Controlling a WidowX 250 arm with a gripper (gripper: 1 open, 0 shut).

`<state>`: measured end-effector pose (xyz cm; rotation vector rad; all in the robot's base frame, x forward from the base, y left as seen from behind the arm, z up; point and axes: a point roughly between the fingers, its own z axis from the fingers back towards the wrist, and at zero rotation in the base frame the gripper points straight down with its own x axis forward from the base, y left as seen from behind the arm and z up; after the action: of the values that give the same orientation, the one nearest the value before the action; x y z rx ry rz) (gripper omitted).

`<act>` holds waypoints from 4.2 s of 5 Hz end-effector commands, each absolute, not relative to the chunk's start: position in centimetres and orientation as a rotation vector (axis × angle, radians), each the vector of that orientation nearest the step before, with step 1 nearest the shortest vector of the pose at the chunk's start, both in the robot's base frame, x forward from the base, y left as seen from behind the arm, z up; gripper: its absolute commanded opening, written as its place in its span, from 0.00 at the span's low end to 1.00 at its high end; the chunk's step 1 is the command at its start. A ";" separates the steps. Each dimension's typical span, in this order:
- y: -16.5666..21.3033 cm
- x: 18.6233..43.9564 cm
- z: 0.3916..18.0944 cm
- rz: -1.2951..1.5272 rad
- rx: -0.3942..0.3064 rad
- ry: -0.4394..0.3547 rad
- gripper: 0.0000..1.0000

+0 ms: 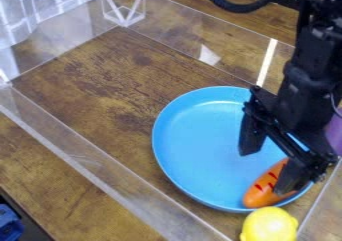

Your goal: Move the carrot to the left side

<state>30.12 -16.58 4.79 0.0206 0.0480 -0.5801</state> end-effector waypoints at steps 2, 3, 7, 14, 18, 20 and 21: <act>-17.4 30.9 4.6 -0.652 0.006 -0.019 1.00; -17.2 31.2 4.4 -0.650 0.011 -0.025 1.00; -16.3 32.5 4.3 -0.629 0.014 -0.044 1.00; -17.0 32.7 2.0 -0.597 -0.113 -0.067 0.00; -16.2 32.5 5.1 -0.609 -0.079 -0.026 0.00; -15.9 32.3 6.5 -0.618 -0.068 -0.013 0.00; -15.9 32.2 7.0 -0.622 -0.065 -0.009 0.00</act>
<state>30.95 -15.46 3.44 -0.0524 0.1059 -0.6197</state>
